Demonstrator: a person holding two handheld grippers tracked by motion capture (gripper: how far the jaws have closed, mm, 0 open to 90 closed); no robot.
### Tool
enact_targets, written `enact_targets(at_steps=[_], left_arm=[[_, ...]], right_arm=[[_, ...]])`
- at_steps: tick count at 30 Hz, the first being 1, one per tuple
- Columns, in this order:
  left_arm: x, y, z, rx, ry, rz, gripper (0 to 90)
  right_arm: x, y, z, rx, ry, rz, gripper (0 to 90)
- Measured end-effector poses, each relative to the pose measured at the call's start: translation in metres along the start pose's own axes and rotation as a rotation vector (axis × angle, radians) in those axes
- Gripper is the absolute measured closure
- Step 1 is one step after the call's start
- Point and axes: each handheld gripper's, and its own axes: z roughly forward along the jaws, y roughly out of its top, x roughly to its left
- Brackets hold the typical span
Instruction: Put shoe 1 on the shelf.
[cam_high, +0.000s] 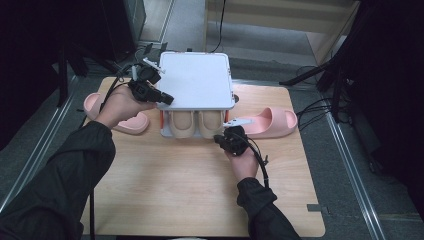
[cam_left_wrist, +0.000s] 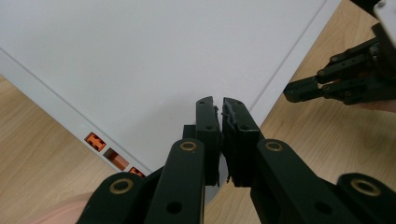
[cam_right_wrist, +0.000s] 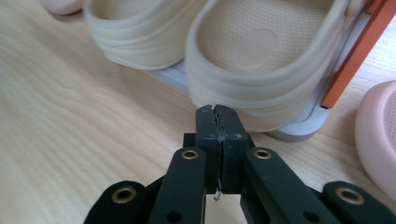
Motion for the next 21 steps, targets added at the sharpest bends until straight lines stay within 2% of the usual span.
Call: enact_targets(at_steps=[2, 3, 5, 7, 9, 11, 15, 18, 21], left_arm=[[0.001, 0.002, 0.000, 0.003, -0.011, -0.026, 79.2], [0.002, 0.002, 0.000, 0.008, -0.014, -0.034, 77.4], [0.002, 0.001, -0.002, 0.004, -0.017, -0.039, 75.6], [0.001, 0.000, -0.005, -0.017, -0.029, -0.044, 72.3], [0.001, -0.001, -0.012, -0.034, -0.038, -0.052, 69.1], [0.001, -0.003, -0.020, -0.050, -0.045, -0.064, 65.3], [0.003, -0.011, -0.040, -0.066, -0.022, -0.077, 59.3], [0.006, -0.022, -0.052, -0.091, -0.016, -0.101, 55.9], [0.010, -0.036, -0.061, -0.112, -0.004, -0.116, 54.9]], right_arm=[[0.002, -0.002, -0.005, 0.002, 0.014, 0.001, 87.2], [0.003, -0.004, -0.009, 0.005, 0.025, -0.014, 86.8], [0.006, -0.008, -0.017, 0.001, 0.038, -0.027, 85.1], [0.007, -0.013, -0.024, 0.003, 0.061, -0.018, 81.7], [0.007, -0.017, -0.031, 0.013, 0.104, -0.010, 79.1], [0.009, -0.020, -0.040, 0.008, 0.116, -0.018, 77.1], [0.013, -0.021, -0.056, 0.001, 0.153, -0.047, 69.4], [0.014, -0.024, -0.067, 0.005, 0.174, -0.072, 62.0], [0.014, -0.030, -0.074, 0.010, 0.186, -0.079, 59.8]])
